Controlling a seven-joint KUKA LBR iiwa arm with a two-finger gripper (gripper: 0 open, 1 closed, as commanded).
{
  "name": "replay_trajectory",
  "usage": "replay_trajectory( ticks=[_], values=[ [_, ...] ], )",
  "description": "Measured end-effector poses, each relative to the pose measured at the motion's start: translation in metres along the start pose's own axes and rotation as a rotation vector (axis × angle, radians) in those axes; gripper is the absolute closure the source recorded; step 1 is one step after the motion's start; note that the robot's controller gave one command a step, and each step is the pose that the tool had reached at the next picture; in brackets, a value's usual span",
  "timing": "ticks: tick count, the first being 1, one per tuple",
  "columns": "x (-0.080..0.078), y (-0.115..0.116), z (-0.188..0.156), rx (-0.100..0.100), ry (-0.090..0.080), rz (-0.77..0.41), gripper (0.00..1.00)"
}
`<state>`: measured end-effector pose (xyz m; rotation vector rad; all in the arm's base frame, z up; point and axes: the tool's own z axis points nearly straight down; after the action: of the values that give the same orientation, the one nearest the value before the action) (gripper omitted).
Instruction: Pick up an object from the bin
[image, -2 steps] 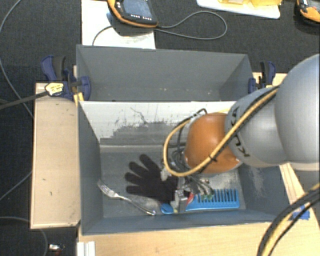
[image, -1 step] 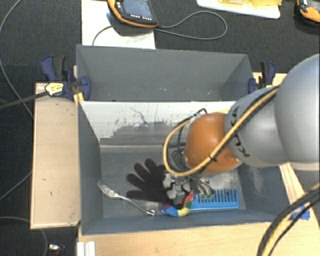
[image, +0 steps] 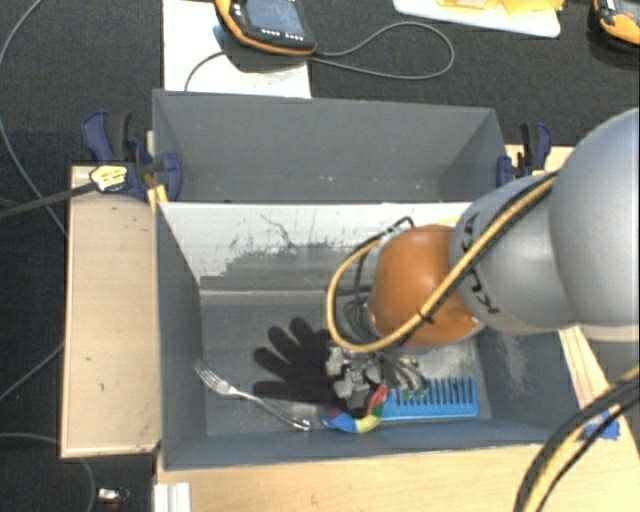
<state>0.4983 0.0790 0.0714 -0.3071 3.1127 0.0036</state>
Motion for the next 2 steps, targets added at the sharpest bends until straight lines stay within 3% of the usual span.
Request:
replay_trajectory(
  ticks=[1, 2],
  values=[
    [0.001, 0.003, -0.011, 0.0, 0.003, -0.003, 1.0],
    [-0.035, 0.003, 0.002, 0.0, -0.004, -0.066, 1.0]
  ],
)
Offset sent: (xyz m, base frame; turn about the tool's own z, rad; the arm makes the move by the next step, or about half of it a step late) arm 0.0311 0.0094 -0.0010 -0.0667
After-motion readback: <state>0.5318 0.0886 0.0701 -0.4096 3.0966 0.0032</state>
